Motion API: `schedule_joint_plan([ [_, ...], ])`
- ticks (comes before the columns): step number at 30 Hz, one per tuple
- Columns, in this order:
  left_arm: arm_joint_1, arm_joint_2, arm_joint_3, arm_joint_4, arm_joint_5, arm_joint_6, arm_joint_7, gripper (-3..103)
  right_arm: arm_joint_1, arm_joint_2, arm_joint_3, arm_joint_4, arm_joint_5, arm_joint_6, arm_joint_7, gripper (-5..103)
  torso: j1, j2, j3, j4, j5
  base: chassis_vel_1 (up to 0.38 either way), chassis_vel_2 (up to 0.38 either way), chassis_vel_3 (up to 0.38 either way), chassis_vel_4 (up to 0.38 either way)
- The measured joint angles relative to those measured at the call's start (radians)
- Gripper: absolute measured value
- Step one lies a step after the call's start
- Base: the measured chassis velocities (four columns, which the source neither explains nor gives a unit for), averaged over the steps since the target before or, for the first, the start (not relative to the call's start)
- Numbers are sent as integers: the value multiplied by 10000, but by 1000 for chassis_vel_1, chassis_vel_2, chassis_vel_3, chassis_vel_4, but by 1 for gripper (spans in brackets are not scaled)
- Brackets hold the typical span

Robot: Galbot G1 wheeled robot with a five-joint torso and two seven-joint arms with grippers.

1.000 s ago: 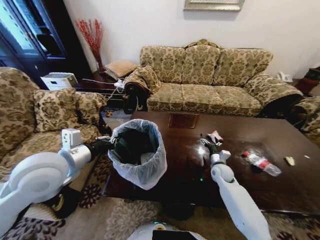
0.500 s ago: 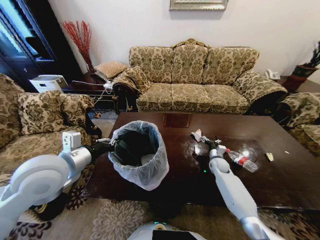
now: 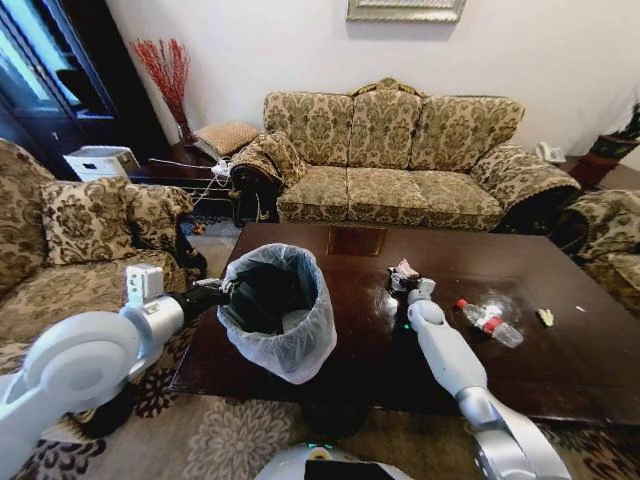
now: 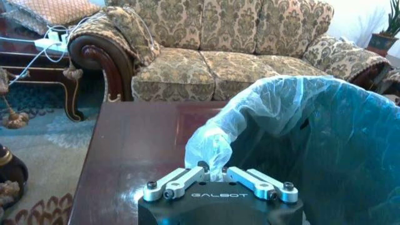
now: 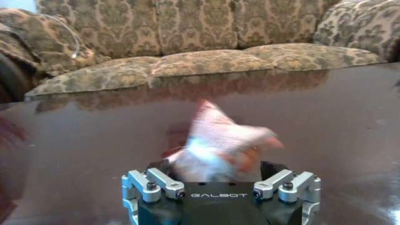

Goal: Move to the front of the table and place the trash on the table into the trash bin.

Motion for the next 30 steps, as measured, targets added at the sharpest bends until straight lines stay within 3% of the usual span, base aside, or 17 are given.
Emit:
schedule_joint_plan([
  [5, -13, 9, 0, 0, 16, -2, 25, 1, 10, 74, 0, -9, -53, 58, -47, 84, 0, 0, 0, 0, 5, 0, 0, 0, 0],
  [12, 20, -128, 21, 0, 310, -447, 183, 1, -106, 59, -31, 141, -38, 117, -53, 60, 0, 0, 0, -1, 4, 0, 0, 0, 0],
  [14, 34, -141, 21, 0, 331, -458, 197, 1, -140, 46, -33, 168, -23, 127, -51, 60, 0, 0, 0, -1, 4, 0, 0, 0, 0],
  [18, 54, -106, -9, 0, 342, -458, 236, 1, -266, 26, -3, 348, 10, 134, 0, 44, 0, 0, 0, -1, 5, 0, 0, 0, 0],
  [21, 41, -110, -15, 0, 341, -459, 280, 1, -363, -6, 8, 529, 41, 113, 33, 40, 0, 0, 1, -1, 7, 0, 0, 0, 0],
  [25, 53, -226, 36, 1, 345, -461, 255, 1, -684, -177, 58, 1196, 126, -16, 98, 28, 0, 0, 1, 0, 6, 0, 0, 0, 0],
  [30, 52, -497, 199, 0, 436, -397, 217, 1, -1841, -767, 186, 3576, 447, -271, 61, 16, 0, 0, -1, -2, 2, 0, 0, 0, 0],
])
